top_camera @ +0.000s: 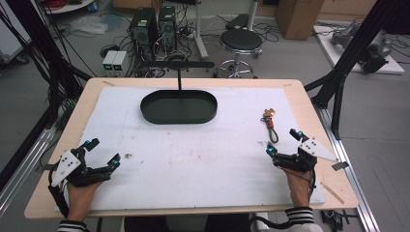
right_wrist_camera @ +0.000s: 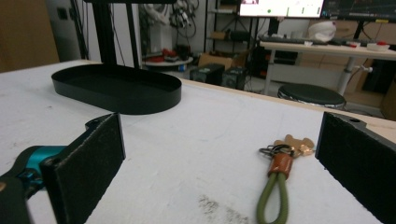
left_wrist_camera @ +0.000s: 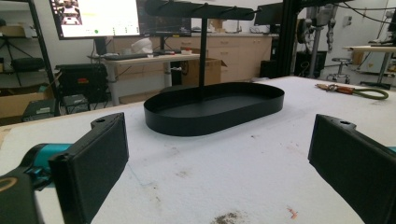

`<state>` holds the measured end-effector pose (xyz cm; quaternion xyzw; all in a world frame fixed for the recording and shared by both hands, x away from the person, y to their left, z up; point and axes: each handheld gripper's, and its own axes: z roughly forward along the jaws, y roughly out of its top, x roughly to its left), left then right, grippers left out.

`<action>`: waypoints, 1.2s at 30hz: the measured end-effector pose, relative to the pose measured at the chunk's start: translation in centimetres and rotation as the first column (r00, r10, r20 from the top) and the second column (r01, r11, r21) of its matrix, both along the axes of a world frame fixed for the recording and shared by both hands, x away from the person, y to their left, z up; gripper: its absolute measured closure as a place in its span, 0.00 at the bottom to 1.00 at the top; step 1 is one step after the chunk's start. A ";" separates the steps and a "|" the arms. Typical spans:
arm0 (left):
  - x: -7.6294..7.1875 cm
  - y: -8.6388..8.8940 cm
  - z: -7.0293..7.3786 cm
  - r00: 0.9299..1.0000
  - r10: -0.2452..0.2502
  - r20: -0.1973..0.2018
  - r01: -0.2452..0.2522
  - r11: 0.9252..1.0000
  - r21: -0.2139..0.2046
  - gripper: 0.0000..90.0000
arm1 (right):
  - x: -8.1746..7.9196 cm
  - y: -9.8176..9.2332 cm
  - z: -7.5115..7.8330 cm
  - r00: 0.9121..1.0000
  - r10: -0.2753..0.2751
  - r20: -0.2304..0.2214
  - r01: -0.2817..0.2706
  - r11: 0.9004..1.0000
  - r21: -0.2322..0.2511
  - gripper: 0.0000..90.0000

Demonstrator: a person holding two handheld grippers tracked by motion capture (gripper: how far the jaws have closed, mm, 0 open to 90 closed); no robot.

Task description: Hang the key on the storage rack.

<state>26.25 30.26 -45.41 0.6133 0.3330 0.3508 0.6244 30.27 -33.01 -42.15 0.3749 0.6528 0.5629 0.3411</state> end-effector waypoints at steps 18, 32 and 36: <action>0.0 0.0 0.0 1.000 0.000 0.002 0.000 1.000 -0.007 0.06 | 7.7 -0.3 6.6 0.944 -0.044 -0.328 -0.039 0.969 -0.242 0.01; 0.0 0.0 0.0 1.000 0.001 0.001 -0.001 1.000 -0.003 0.06 | 11.5 0.7 6.9 0.866 -0.089 -0.491 -0.109 0.927 -0.360 0.01; 0.0 0.0 0.0 1.000 0.001 0.001 -0.001 1.000 -0.003 0.06 | 12.4 0.7 6.7 0.840 -0.118 -0.529 -0.114 0.915 -0.386 0.01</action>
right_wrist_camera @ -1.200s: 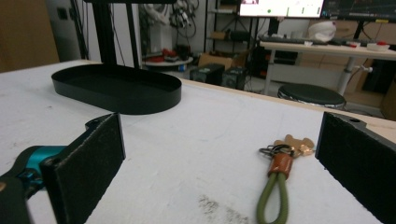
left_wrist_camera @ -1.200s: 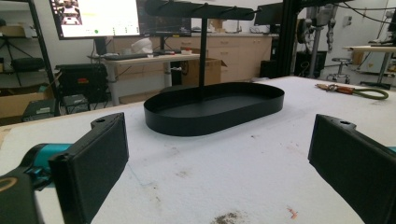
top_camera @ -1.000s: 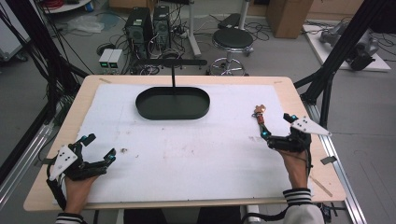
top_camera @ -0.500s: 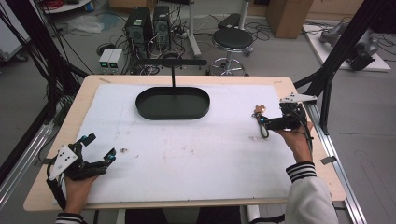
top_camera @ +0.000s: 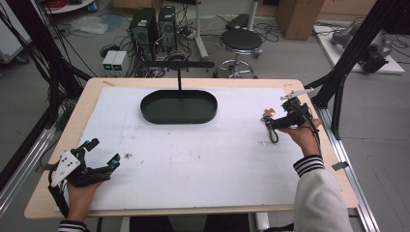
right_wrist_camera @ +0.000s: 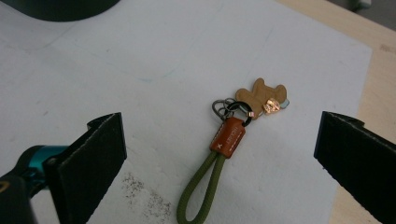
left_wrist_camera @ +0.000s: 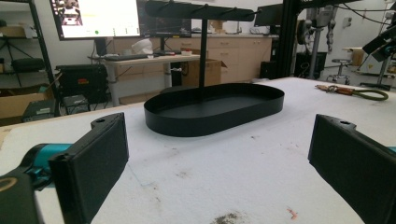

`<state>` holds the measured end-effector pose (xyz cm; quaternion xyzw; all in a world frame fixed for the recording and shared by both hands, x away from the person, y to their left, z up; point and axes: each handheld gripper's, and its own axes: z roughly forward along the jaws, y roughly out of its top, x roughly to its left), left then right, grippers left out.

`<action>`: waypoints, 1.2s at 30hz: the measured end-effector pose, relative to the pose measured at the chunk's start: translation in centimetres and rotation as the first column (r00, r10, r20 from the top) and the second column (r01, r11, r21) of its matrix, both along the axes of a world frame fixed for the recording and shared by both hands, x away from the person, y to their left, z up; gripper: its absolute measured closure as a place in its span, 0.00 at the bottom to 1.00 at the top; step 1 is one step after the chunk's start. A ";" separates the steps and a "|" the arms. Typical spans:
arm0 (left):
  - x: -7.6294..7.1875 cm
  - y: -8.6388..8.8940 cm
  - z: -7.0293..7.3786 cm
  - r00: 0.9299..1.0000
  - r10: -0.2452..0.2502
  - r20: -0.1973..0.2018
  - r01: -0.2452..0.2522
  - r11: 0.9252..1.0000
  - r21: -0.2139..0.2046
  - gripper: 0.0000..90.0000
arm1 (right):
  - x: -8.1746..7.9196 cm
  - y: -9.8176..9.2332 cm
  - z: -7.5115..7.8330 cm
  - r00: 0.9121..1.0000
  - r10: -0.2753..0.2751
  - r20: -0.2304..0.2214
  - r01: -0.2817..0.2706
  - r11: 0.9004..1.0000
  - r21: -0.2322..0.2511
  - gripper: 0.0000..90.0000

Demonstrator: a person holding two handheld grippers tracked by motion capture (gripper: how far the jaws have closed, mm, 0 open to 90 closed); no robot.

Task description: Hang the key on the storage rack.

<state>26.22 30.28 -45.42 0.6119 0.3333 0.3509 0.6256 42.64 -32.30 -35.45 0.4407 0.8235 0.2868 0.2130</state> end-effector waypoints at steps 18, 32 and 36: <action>0.0 0.0 0.0 1.000 0.000 0.000 0.000 1.000 -0.002 0.06 | 2.1 0.9 -2.6 0.977 -0.017 -0.212 0.000 0.997 -0.080 0.05; 0.0 0.0 0.0 1.000 -0.001 0.004 0.001 1.000 0.002 0.06 | 2.8 1.2 -4.3 0.941 -0.108 -0.321 0.048 0.981 -0.188 0.14; 0.0 0.0 0.0 1.000 0.000 0.003 0.000 1.000 -0.001 0.06 | 2.9 1.3 -4.6 0.934 -0.125 -0.335 0.057 0.977 -0.205 0.18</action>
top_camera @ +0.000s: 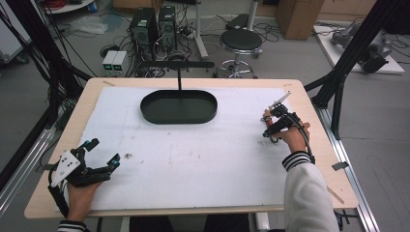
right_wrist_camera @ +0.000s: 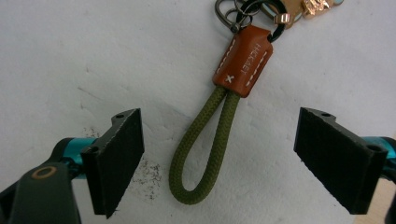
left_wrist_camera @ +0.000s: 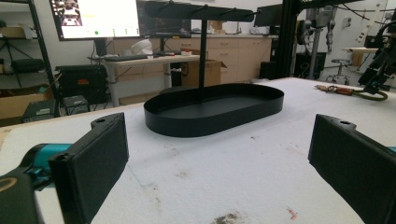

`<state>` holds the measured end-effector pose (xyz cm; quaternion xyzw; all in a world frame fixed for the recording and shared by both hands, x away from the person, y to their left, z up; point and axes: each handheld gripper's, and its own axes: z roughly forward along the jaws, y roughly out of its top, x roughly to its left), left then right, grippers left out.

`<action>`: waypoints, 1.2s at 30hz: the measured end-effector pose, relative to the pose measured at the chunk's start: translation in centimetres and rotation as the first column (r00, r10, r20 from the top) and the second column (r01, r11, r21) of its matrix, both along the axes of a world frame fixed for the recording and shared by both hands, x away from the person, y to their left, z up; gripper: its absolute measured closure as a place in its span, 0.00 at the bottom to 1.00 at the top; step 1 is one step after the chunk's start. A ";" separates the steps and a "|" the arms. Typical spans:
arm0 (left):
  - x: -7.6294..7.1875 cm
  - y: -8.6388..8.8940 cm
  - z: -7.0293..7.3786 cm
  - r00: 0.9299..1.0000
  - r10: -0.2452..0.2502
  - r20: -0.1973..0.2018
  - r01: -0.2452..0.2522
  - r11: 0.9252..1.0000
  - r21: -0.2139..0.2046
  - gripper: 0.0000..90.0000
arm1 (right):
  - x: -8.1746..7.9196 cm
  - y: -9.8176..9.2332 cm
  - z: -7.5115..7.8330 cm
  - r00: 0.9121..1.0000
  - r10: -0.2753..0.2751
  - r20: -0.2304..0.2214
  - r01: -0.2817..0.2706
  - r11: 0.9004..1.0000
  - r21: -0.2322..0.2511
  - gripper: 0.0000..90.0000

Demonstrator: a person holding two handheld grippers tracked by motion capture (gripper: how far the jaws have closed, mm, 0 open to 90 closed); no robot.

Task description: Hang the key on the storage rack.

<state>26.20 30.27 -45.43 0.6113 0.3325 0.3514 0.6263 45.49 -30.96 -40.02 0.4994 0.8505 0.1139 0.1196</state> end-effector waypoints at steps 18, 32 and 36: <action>0.0 0.0 0.0 1.000 0.000 0.000 0.000 1.000 0.000 0.06 | 0.2 0.2 -0.6 0.998 -0.037 -0.057 0.036 0.999 -0.025 0.42; 0.0 0.0 0.0 1.000 0.000 0.000 0.000 1.000 0.000 0.06 | 0.1 0.2 -0.5 0.997 -0.025 -0.068 0.022 0.999 -0.047 0.64; 0.0 0.0 0.0 1.000 0.000 0.000 0.000 1.000 -0.001 0.06 | 0.1 0.4 -0.5 0.997 -0.013 -0.082 0.009 0.999 -0.045 0.74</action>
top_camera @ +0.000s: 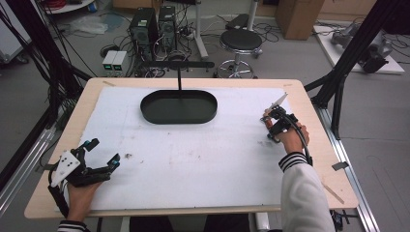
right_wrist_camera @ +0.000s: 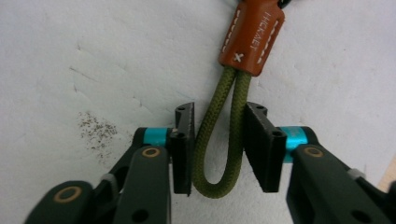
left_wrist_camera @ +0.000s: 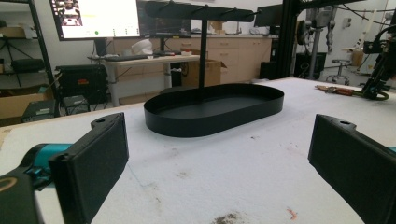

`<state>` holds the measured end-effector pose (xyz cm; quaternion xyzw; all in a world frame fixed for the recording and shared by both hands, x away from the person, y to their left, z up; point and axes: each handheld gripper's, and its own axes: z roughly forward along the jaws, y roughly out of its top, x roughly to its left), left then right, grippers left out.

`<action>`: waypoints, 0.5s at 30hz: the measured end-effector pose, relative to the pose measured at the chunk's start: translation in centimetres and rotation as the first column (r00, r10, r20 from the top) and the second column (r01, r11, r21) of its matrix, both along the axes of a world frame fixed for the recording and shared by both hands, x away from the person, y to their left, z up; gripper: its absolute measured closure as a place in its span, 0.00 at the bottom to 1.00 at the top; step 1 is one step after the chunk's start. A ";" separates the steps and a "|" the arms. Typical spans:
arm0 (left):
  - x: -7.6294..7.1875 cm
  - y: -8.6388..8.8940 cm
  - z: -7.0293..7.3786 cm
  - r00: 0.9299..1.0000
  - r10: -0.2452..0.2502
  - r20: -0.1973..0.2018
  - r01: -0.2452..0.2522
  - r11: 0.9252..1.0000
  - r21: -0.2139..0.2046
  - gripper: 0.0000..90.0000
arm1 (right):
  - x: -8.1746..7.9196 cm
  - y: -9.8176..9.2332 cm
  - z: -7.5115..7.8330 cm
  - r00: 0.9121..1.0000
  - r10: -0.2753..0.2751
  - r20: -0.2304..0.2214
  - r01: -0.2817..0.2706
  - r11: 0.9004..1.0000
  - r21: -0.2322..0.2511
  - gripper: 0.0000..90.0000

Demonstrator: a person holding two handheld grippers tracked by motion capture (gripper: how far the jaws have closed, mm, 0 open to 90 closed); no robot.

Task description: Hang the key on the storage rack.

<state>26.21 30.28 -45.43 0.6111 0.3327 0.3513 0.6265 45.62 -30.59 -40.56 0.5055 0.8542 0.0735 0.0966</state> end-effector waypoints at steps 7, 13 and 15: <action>0.0 0.0 0.0 1.000 0.000 0.001 0.000 1.000 -0.001 0.06 | 0.0 0.3 -0.1 1.000 0.014 -0.001 -0.014 1.000 -0.023 0.92; 0.0 0.0 0.0 1.000 0.000 0.001 0.000 1.000 -0.002 0.06 | 0.0 -0.1 0.0 1.000 0.010 -0.002 -0.010 1.000 0.012 0.93; 0.0 0.0 0.0 1.000 -0.001 0.001 0.001 1.000 -0.003 0.06 | -0.1 -0.2 0.1 1.000 0.010 0.000 -0.010 1.000 0.028 0.93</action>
